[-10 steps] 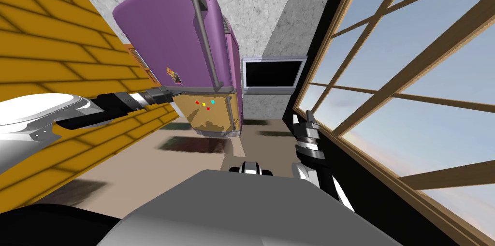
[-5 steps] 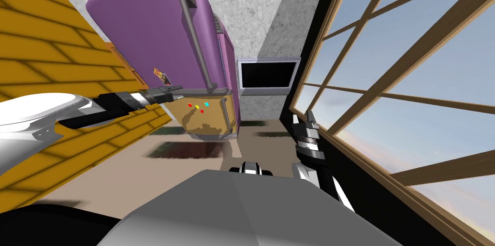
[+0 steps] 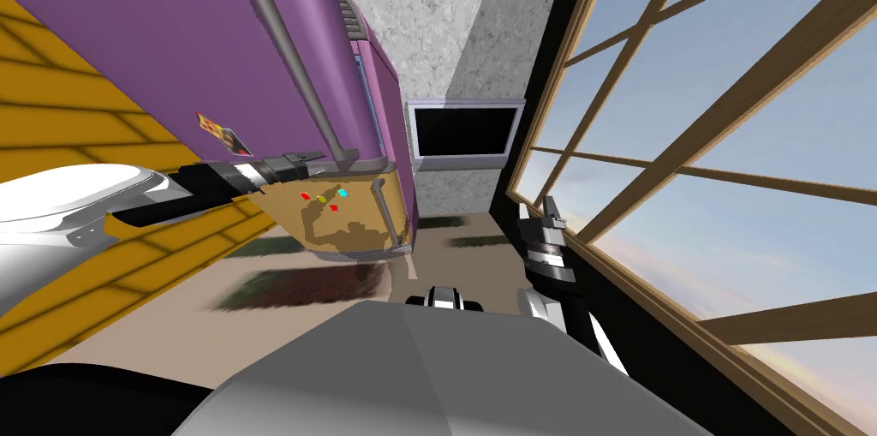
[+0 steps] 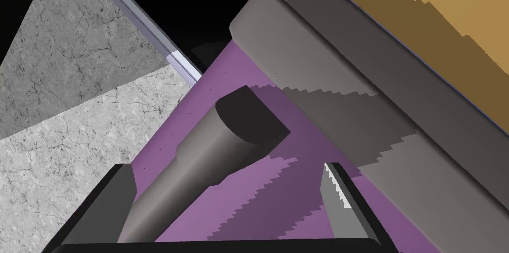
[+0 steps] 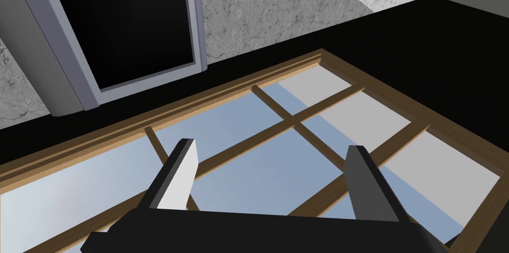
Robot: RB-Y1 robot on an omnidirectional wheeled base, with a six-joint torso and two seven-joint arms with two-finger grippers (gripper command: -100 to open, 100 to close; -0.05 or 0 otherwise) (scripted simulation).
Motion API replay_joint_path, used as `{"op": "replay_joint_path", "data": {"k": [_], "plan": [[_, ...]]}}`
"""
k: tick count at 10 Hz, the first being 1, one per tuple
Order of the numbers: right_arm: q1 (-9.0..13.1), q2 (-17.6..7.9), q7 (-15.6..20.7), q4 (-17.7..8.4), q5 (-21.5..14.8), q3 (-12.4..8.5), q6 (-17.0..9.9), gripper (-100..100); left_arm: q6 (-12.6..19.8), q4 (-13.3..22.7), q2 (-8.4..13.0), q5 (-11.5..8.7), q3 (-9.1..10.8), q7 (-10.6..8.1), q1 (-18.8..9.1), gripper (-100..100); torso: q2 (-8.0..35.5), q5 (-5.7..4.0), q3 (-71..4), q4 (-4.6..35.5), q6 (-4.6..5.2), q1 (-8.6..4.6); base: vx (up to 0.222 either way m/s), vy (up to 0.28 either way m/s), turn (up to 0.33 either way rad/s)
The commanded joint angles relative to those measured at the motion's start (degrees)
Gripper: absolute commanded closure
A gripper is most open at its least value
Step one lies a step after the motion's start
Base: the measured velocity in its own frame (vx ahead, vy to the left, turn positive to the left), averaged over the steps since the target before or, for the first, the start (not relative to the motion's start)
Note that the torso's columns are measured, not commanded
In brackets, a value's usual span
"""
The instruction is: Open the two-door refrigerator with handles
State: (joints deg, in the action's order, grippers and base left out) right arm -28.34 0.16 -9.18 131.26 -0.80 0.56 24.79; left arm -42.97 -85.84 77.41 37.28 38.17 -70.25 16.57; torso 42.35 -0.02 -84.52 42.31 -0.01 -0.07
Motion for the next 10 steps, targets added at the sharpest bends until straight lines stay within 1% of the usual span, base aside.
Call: {"op": "replay_joint_path", "data": {"k": [1,2,3,4,5,6,7,8,9,10], "plan": [[0.00,0.00,0.00,0.00,0.00,0.00,0.00,0,0.57,-0.30,-0.05,0.46,-0.27,1.71,-0.45,-100,-0.01,0.01,-0.01,-0.01,0.01,0.04,0.177,-0.083,-0.104],[0.00,0.00,0.00,0.00,0.00,0.00,0.00,0,0.45,-0.23,-0.03,0.35,-0.25,1.25,-0.37,-100,-0.05,0.00,-0.03,-0.02,0.01,-0.02,0.081,-0.044,-0.017],[0.01,0.00,0.00,0.00,0.00,0.00,0.00,0,0.49,-0.25,-0.02,0.37,-0.27,1.39,-0.40,-100,0.21,0.03,0.11,0.05,-0.03,0.14,0.018,-0.009,0.000],[0.02,0.00,0.00,0.00,0.00,0.00,0.00,0,0.48,-0.25,-0.02,0.37,-0.27,1.38,-0.40,100,0.32,0.08,0.21,0.10,-0.02,0.24,0.010,-0.005,-0.003],[0.02,0.00,0.00,-0.01,0.00,-0.01,-0.01,0,-0.54,-0.87,0.79,-2.49,0.67,3.49,2.16,100,0.22,0.07,0.15,0.08,-0.01,0.20,-0.107,0.067,-0.033],[0.04,-0.01,0.00,-0.01,0.00,-0.01,-0.01,0,-0.54,-0.87,0.79,-2.92,0.67,3.49,2.16,100,0.44,0.04,0.26,0.14,-0.04,0.25,-0.157,0.103,-0.041],[0.04,-0.01,0.00,-0.01,0.00,-0.01,-0.01,0,-1.57,-1.48,1.59,-5.18,1.62,5.61,4.72,100,0.44,0.07,0.28,0.20,-0.13,0.31,-0.206,0.133,-0.043],[0.05,-0.01,0.00,-0.01,0.00,-0.01,-0.01,0,-1.57,-1.48,1.59,-6.21,1.62,5.61,4.72,100,0.42,0.10,0.26,0.20,-0.20,0.43,-0.192,0.118,-0.026],[0.05,-0.01,0.00,-0.01,0.00,-0.01,-0.01,0,-2.60,-2.10,2.39,-8.25,2.57,7.72,7.29,100,0.19,0.04,0.09,0.21,-0.24,0.40,-0.214,0.143,-0.028],[0.05,-0.01,0.00,-0.01,0.00,-0.01,-0.01,0,-2.60,-2.10,2.39,-9.50,2.57,7.72,7.29,100,0.11,0.04,0.01,0.17,-0.26,0.50,-0.159,0.108,-0.020]]}}
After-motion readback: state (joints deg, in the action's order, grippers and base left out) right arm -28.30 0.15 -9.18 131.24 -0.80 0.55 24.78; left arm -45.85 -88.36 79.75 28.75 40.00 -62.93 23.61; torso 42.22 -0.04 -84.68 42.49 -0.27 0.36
